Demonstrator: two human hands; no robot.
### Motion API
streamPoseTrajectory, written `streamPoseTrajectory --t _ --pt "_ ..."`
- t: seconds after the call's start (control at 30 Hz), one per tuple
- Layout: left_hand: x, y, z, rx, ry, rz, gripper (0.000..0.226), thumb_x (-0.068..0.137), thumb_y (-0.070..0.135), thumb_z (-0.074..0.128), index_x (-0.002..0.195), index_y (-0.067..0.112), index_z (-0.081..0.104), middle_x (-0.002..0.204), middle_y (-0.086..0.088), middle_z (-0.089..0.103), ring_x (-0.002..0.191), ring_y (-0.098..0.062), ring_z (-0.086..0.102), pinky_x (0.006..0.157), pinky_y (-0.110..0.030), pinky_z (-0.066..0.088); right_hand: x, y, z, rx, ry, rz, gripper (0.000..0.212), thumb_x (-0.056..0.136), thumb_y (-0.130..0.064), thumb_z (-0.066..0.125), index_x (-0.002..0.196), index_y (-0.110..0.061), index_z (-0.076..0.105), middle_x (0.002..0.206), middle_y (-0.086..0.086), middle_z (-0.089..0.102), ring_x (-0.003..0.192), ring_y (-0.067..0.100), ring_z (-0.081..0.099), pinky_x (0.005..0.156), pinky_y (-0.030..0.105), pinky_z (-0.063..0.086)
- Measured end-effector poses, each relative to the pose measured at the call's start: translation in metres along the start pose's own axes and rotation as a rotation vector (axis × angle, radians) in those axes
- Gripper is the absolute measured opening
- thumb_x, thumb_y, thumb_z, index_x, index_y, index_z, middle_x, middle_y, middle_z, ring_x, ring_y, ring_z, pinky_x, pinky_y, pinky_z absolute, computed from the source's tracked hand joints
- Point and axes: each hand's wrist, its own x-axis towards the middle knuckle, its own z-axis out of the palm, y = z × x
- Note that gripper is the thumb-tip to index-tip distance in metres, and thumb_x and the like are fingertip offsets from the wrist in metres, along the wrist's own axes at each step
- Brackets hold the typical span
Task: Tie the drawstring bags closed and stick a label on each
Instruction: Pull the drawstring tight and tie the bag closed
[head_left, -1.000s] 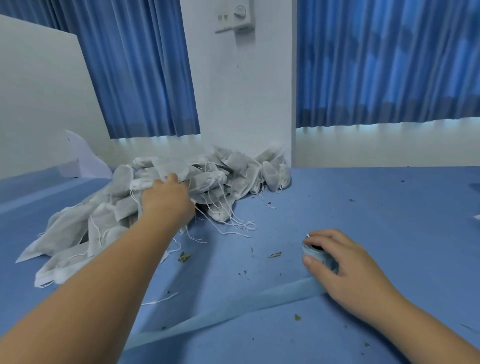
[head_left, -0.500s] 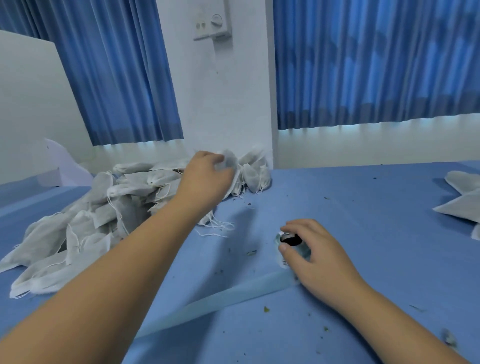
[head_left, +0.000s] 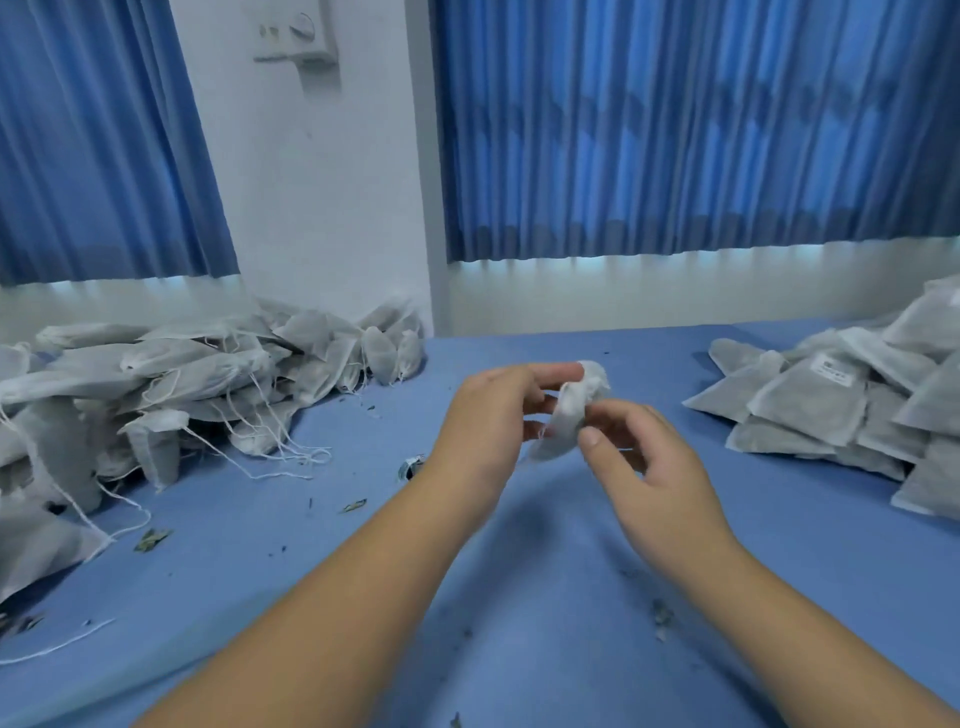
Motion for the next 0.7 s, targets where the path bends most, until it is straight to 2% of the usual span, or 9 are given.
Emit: streamPoseTrajectory --t 0.1,0.17,0.27,0.33,0.4,0.53,0.6,0.67,0.7 --pt "0.000 -0.023 0.024 -0.002 -0.016 -0.007 0.031 0.080 0.001 0.054 0.092 0.017 0.078 0.095 -0.011 0.073 0.088 -0.025 0.070 0.079 -0.032 0.060 -0.004 0.007 -0.009 0.102 -0.055 0.094 0.010 0.091 -0.027 0.060 0.093 -0.034 0.067 0.091 -0.017 0.071 0.087 -0.003 0.065 0.074 0.008 0.045" --pt "0.001 -0.041 0.032 0.109 0.005 0.109 0.041 0.087 -0.014 0.049 0.102 0.015 0.074 0.104 -0.001 0.067 0.094 -0.013 0.069 0.078 -0.021 0.057 0.001 0.010 -0.011 0.102 -0.091 0.174 0.010 0.090 -0.034 0.059 0.088 -0.032 0.069 0.084 -0.018 0.071 0.079 -0.001 0.065 0.071 0.013 0.049" --pt "0.001 -0.062 0.033 0.318 0.026 0.285 0.048 0.089 -0.014 0.051 0.118 0.019 0.070 0.104 0.009 0.062 0.094 -0.010 0.066 0.086 -0.022 0.053 0.008 0.016 -0.014 0.039 -0.112 0.278 0.021 0.092 -0.034 0.057 0.084 -0.022 0.072 0.080 -0.007 0.073 0.080 0.009 0.068 0.083 0.037 0.055" --pt "-0.001 -0.071 0.030 0.427 0.039 0.364 0.048 0.088 -0.008 0.058 0.123 0.023 0.066 0.102 0.014 0.061 0.092 -0.003 0.063 0.088 -0.020 0.049 0.009 0.018 -0.016 0.011 -0.136 0.302 0.025 0.095 -0.025 0.055 0.082 -0.012 0.072 0.077 -0.002 0.073 0.075 0.010 0.070 0.083 0.043 0.055" --pt "-0.002 -0.074 0.026 0.585 0.054 0.472 0.043 0.087 0.003 0.062 0.127 0.020 0.065 0.105 0.013 0.060 0.096 0.002 0.057 0.089 -0.013 0.043 0.008 0.017 -0.018 0.006 -0.180 0.297 0.029 0.097 -0.020 0.053 0.078 -0.006 0.070 0.069 -0.003 0.072 0.066 0.007 0.068 0.076 0.039 0.056" --pt "-0.005 -0.073 0.021 0.734 0.049 0.577 0.050 0.083 0.019 0.054 0.133 0.016 0.059 0.127 0.005 0.056 0.118 -0.007 0.051 0.104 -0.018 0.035 0.007 0.008 -0.023 0.018 -0.319 0.283 0.036 0.099 -0.018 0.049 0.070 -0.002 0.061 0.056 0.002 0.061 0.055 0.014 0.059 0.067 0.041 0.050" --pt "-0.009 -0.070 0.021 0.698 0.004 0.549 0.052 0.083 0.020 0.051 0.134 0.018 0.058 0.121 0.018 0.059 0.107 0.003 0.054 0.098 -0.012 0.036 0.006 0.002 -0.026 0.035 -0.386 0.293 0.037 0.100 -0.020 0.048 0.068 -0.004 0.058 0.053 0.005 0.058 0.050 0.016 0.054 0.057 0.031 0.047" --pt "-0.011 -0.070 0.021 0.645 -0.055 0.508 0.050 0.082 0.018 0.048 0.131 0.020 0.059 0.092 0.029 0.060 0.081 0.011 0.054 0.081 -0.005 0.037 0.004 -0.003 -0.030 -0.029 -0.406 0.293 0.038 0.099 -0.025 0.050 0.066 -0.005 0.055 0.049 -0.001 0.052 0.046 0.013 0.043 0.049 0.021 0.037" --pt "-0.011 -0.071 0.021 0.639 -0.066 0.502 0.050 0.081 0.016 0.047 0.128 0.020 0.061 0.084 0.027 0.059 0.076 0.011 0.053 0.076 -0.004 0.036 0.003 -0.004 -0.032 -0.077 -0.405 0.271 0.038 0.098 -0.026 0.053 0.066 -0.004 0.054 0.049 -0.003 0.045 0.046 0.011 0.037 0.046 0.020 0.031"
